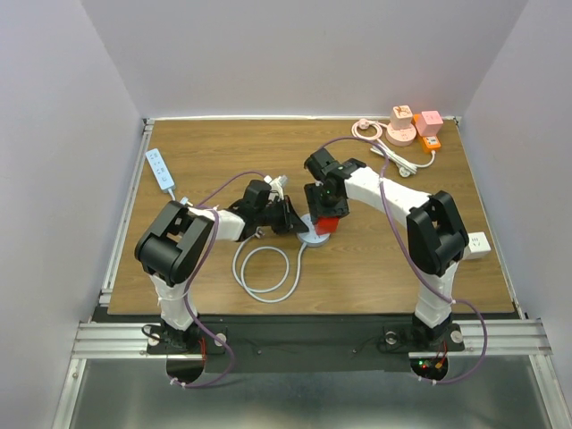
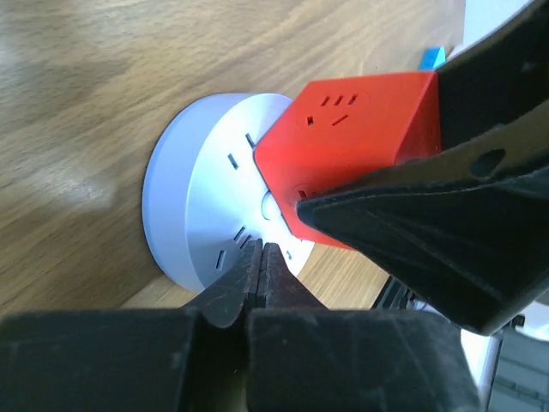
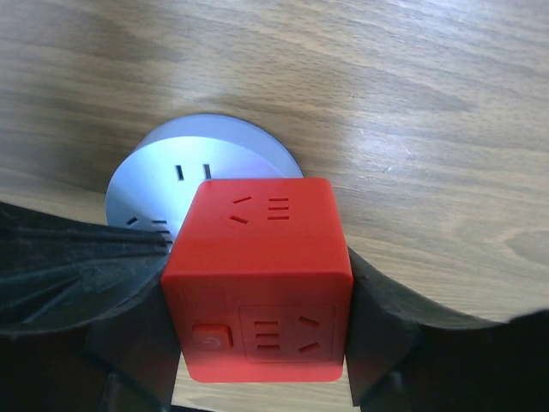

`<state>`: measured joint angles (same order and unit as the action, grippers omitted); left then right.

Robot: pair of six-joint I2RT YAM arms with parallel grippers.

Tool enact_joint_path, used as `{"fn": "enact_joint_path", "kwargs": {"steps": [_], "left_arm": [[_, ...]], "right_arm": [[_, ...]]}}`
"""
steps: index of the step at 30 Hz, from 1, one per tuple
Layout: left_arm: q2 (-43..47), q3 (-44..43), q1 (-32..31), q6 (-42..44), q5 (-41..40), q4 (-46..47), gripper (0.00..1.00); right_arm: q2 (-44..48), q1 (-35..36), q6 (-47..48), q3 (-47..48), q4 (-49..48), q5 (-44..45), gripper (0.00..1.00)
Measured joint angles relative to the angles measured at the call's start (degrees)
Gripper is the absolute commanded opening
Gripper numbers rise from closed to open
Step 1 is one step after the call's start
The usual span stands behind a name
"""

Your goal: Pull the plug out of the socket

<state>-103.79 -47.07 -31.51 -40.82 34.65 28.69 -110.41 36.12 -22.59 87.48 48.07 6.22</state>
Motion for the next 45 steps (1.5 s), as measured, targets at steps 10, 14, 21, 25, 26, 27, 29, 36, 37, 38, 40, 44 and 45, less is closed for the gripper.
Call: {"fn": "enact_joint_path", "kwargs": {"steps": [10,14,21,25,26,27,29,36,37,38,40,44,45], "left_arm": [[-0.1,-0.1,-1.1,-1.5,-2.8,0.0,0.0],[-0.3,-0.6,-1.6,-1.6,-3.7,-0.2,0.0],[-1.5,-2.6,-2.5,-1.6,-5.1,-0.8,0.0],[-2.1,-3.2,-2.6,-1.7,-5.4,-0.4,0.0],[-2.2,-3.4,-2.6,-1.7,-5.4,-0.2,0.0],[-2.6,-3.5,-2.6,-1.7,-5.4,0.1,0.0],[-3.0,-3.7,-2.6,-1.7,-5.2,0.6,0.0],[-3.7,-3.7,-2.7,-2.1,-5.0,1.9,0.0],[-3.7,-3.7,-2.7,-2.2,-4.9,2.0,0.0],[-3.7,-3.7,-2.7,-2.2,-4.9,2.1,0.0],[-3.7,-3.7,-2.7,-2.1,-4.9,2.2,0.0],[-3.6,-3.7,-2.9,-2.1,-5.2,1.8,0.0],[-3.6,-3.8,-2.9,-2.1,-5.2,1.6,0.0]], "right_arm": [[0.1,0.5,-0.2,0.0,0.1,-0.2,0.0],[0.4,0.5,-1.1,0.0,0.7,-1.1,0.0],[1.3,0.3,-3.1,1.6,4.4,0.1,0.0],[1.3,0.3,-4.3,2.8,6.1,1.0,0.0],[1.3,0.3,-4.6,3.0,6.5,1.4,0.01],[1.3,0.3,-4.7,3.1,6.8,1.6,0.01],[1.3,0.2,-5.3,3.2,7.1,1.9,0.0],[1.3,-0.1,-6.8,3.2,7.5,2.0,0.0],[1.3,-0.2,-6.8,3.2,7.5,2.0,0.0],[1.3,-0.2,-6.8,3.0,7.4,2.1,0.0],[1.4,-0.2,-6.9,2.4,7.0,2.2,0.0],[2.0,-0.2,-7.3,0.4,4.8,2.1,0.0],[2.0,-0.2,-7.3,0.1,4.3,2.0,0.0]]}}
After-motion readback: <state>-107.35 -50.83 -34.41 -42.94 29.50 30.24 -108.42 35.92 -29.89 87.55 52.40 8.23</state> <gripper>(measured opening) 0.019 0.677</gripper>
